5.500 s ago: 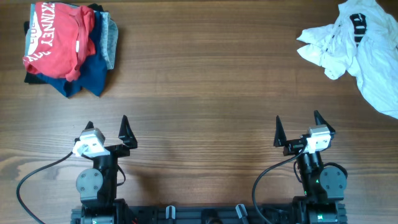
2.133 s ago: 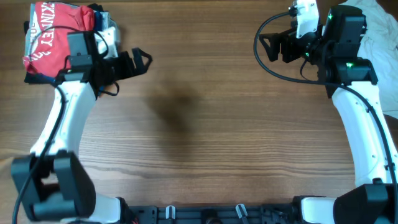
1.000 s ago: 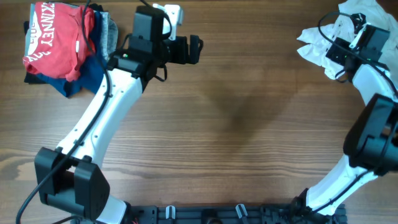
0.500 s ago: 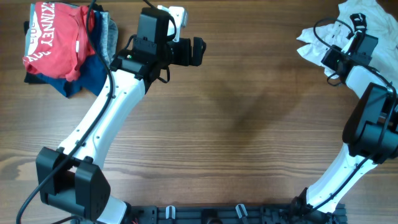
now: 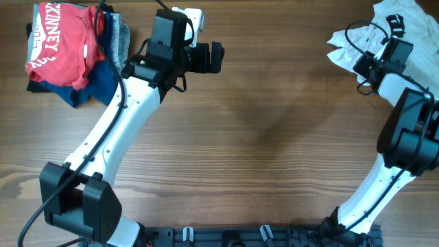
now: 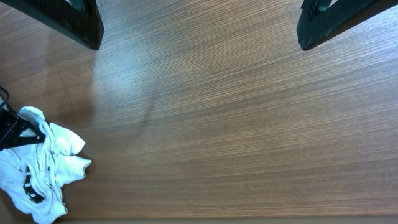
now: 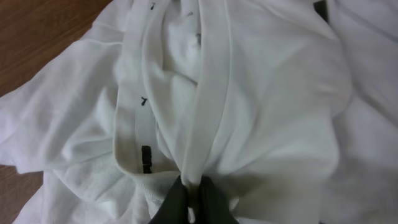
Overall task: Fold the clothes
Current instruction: 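Close the right gripper on the white shirt's collar edge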
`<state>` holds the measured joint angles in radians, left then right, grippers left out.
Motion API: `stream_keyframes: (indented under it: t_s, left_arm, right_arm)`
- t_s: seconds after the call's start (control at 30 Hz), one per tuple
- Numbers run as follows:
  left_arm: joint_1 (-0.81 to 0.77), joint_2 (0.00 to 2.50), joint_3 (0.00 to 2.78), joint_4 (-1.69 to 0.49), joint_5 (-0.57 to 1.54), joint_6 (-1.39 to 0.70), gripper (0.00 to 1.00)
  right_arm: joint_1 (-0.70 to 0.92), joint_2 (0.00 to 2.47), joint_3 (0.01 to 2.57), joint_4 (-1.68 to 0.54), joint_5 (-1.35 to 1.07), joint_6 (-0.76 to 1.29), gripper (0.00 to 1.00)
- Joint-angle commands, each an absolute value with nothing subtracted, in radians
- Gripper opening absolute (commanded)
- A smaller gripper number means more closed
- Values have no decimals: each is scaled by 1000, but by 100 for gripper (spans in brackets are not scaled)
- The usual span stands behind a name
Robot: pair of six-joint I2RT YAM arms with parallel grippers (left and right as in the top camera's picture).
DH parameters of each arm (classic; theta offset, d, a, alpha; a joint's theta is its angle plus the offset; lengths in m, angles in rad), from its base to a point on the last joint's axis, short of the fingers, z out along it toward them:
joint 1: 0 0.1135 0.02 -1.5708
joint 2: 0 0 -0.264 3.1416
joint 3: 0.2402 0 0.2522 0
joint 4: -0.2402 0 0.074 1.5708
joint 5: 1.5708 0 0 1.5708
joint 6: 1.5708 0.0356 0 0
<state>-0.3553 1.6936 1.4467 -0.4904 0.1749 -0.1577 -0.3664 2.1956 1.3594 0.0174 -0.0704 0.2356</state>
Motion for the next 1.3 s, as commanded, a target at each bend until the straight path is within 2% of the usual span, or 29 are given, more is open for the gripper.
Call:
stream_keyframes:
  t_s: [0.0,0.07,0.2,0.27,0.43,0.77,1.0,1.1,1.2,1.23,1.27]
  left_arm:
    - [-356,1684,1459,-490,159,-142,100]
    - [-356,1684,1459,-490,159,-142,100]
    - [-356,1684,1459,-490,159,-142,100]
    - [-356,1684,1459,-490,159,-142,100]
    - [-356,1684,1459,-490,159,-142,100]
    - [-356,1684,1459,-490,159,-142,100]
    - [-356,1684,1459,-490,159,-142,100]
    - [-356,1684,1459,-490,159,-142,100]
    - [-356,1684,1459,-490,159,-142,100]
    - [-356,1684,1459,-490,159,-142,100]
    - [-356,1684,1459,-490,159,-142,100]
  right_arm:
    - [-360,2186,1374,-3,-79,235,4]
    - [-360,2160,1374,-7,-79,235,18]
    - [-359,2117,1374,17,-80,209,56]
    - [-360,2117,1374,27,-80,209,61]
    - [-359,2140,1374,45,-79,187,61]
    - [-354,2210,1374,141,-128,184,61]
    - [-338,2235,1374,117,-125,184,60]
    - [-338,2235,1374,103,-91,191,41]
    - [-338,2235,1374,77,-59,213,11]
    - [-338,2234,1374,67,-60,214,4]
    - [-338,2231,1376,53,-60,220,4]
